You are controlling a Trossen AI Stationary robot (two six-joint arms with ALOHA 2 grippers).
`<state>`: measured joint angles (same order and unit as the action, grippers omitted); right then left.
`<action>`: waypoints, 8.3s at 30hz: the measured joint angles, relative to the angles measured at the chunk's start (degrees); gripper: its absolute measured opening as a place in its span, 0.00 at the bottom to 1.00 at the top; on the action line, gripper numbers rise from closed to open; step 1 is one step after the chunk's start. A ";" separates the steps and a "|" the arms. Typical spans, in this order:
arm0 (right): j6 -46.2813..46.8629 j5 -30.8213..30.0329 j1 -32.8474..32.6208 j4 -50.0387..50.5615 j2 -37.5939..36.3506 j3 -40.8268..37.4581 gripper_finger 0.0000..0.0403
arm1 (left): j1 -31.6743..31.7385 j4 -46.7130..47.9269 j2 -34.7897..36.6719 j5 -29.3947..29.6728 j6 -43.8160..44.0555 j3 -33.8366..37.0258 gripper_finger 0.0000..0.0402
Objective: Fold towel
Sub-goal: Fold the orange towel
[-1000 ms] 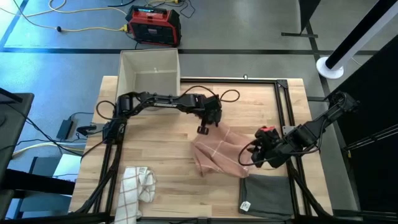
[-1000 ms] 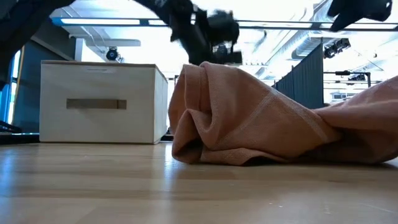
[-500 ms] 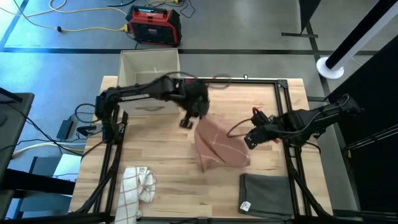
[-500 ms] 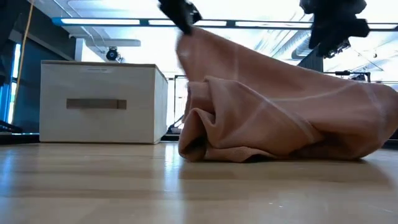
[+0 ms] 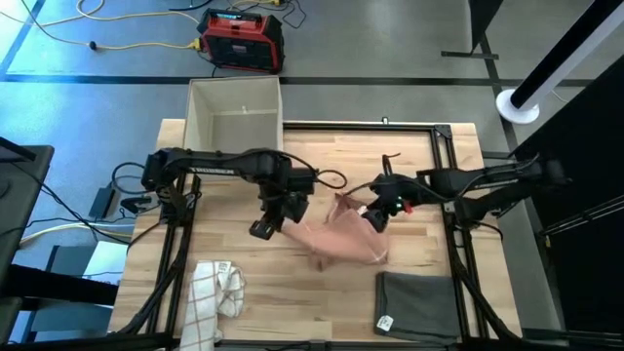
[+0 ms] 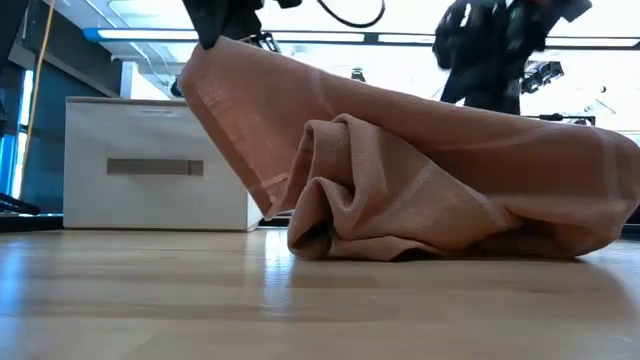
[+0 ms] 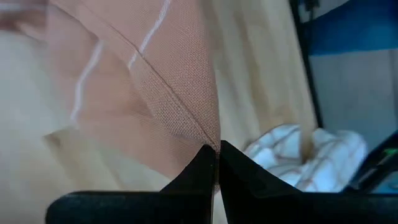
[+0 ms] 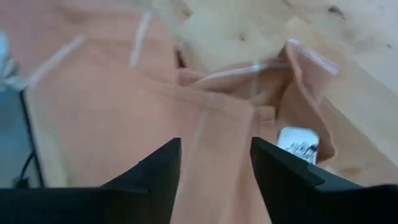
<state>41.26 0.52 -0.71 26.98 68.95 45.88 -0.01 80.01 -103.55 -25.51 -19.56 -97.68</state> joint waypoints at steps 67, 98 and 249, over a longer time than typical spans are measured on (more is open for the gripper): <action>-7.22 -0.70 -11.89 19.84 4.19 30.43 0.00 | 1.66 7.72 33.55 17.16 24.26 -7.19 0.00; 6.72 -6.09 -10.01 51.79 4.02 26.98 0.00 | 4.64 -33.82 21.25 10.33 12.70 15.22 0.00; 10.12 -4.18 -20.40 28.71 -0.35 13.58 0.00 | 0.94 -39.39 39.94 2.97 29.94 49.40 0.00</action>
<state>51.39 -3.66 -21.11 55.69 68.60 59.46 0.93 40.62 -63.61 -22.54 10.38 -48.28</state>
